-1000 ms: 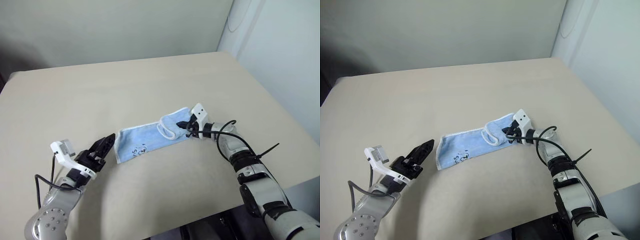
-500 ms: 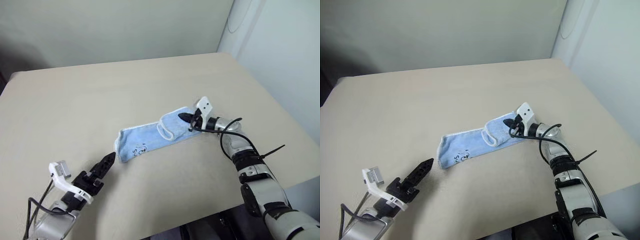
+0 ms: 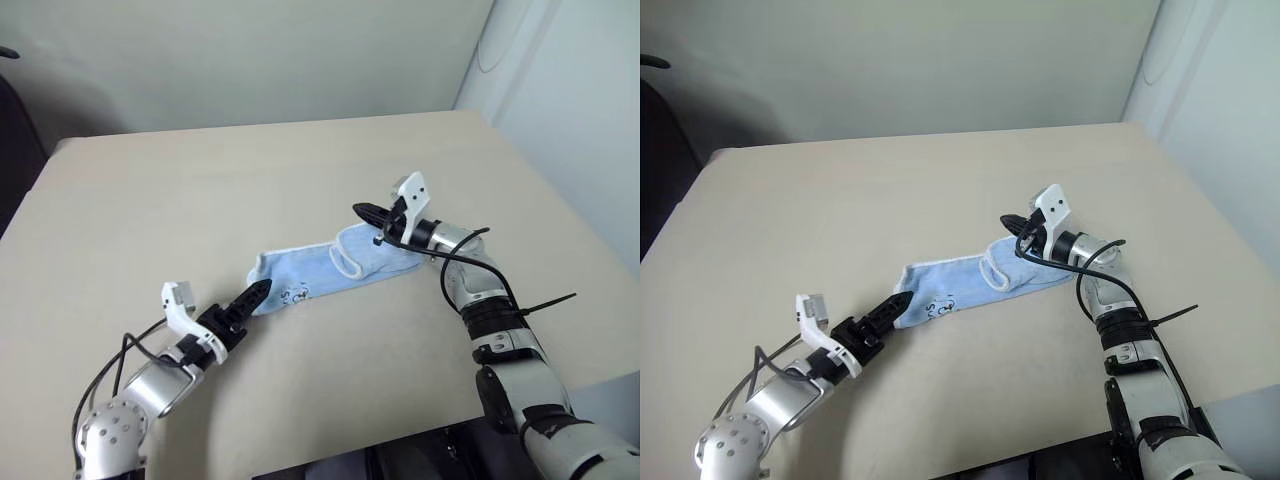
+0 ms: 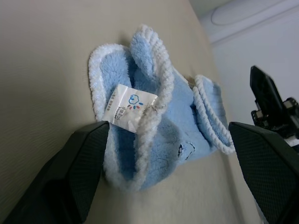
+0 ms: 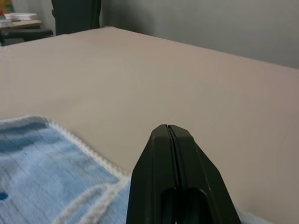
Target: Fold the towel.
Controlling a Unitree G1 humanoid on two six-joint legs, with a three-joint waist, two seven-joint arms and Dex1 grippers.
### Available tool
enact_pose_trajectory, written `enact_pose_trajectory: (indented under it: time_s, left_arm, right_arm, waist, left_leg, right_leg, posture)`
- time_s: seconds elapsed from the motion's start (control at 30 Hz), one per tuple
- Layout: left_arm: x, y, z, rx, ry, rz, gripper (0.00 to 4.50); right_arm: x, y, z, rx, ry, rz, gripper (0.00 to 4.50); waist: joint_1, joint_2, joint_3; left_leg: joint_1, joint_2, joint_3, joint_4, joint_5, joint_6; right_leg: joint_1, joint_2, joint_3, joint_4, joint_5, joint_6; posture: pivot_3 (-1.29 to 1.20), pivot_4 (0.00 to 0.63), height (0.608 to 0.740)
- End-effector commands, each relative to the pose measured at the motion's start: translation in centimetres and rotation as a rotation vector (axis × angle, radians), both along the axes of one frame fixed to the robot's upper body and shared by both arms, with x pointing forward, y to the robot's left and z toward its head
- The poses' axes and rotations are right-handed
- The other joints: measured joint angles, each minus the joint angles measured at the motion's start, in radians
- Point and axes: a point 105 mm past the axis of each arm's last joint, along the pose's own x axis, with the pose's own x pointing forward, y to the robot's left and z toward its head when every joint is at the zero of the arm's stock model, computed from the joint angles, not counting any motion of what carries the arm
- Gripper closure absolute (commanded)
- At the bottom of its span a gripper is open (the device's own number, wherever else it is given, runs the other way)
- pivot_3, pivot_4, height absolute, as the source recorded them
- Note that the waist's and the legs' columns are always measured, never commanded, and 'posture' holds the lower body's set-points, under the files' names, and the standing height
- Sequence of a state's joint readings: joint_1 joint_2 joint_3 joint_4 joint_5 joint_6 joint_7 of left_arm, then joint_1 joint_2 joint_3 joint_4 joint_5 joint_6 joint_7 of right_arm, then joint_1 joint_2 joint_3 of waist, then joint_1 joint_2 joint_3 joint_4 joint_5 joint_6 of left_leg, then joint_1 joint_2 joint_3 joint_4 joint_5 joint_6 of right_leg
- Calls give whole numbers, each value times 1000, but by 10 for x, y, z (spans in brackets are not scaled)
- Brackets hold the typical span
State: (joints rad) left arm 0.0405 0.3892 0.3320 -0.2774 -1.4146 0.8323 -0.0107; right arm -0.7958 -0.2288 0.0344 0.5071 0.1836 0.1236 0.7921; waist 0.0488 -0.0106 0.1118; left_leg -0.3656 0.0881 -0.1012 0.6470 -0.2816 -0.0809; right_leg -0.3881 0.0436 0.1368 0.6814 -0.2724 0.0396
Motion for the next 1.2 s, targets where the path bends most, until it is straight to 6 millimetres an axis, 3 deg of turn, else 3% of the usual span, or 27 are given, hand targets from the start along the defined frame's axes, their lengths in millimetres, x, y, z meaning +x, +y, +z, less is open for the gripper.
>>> enact_pose_trajectory:
  time_s: [0.03,0.37,0.53,0.8,0.93,1.03,1.2]
  left_arm:
    - [0,-14,-23,18,103,-71,673]
    - [8,-9,-7,-15,35,-34,4429]
    - [11,-4,1,-12,3,-1,4472]
    - [21,72,39,106,-103,188,4472]
    - [22,89,62,199,-145,178,4472]
    - [27,77,79,282,-201,82,4472]
    - [39,3,106,449,-331,-288,4472]
  right_arm:
    - [-1,-2,21,49,-66,-13,4500]
    - [-1,-7,26,57,-88,-42,4500]
    - [1,-10,25,58,-88,-59,4500]
    - [5,-20,21,44,-84,-93,4500]
    - [7,-23,18,39,-81,-104,4500]
    - [9,-25,17,39,-76,-117,4500]
    - [12,-26,18,40,-75,-131,4500]
  waist:
    - [3,0,0]
    - [3,1,0]
    - [1,1,1]
    - [-21,-2,2]
    - [-33,-2,2]
    - [-35,-2,2]
    - [-31,-3,3]
  left_leg:
    - [0,-2,-1,0,0,0]
    - [-1,-8,2,-2,6,-11]
    - [-1,-8,3,-2,6,-11]
    - [-2,-5,2,-5,6,-11]
    - [-2,-5,2,-10,7,-12]
    - [-3,-5,0,-12,7,-12]
    - [-4,-6,-3,-11,7,-13]
  right_leg:
    - [1,-1,0,0,0,0]
    - [-2,-10,0,-2,-2,3]
    - [-2,-11,1,-1,-2,3]
    - [-5,-10,1,-1,-2,3]
    - [-9,-10,2,-2,-2,4]
    - [-10,-10,1,-2,-2,4]
    - [-10,-11,1,-2,-1,6]
  posture:
    - [0,150,740]
    - [0,150,740]
    - [0,150,740]
    - [0,150,740]
    - [0,150,740]
    - [0,150,740]
    - [0,150,740]
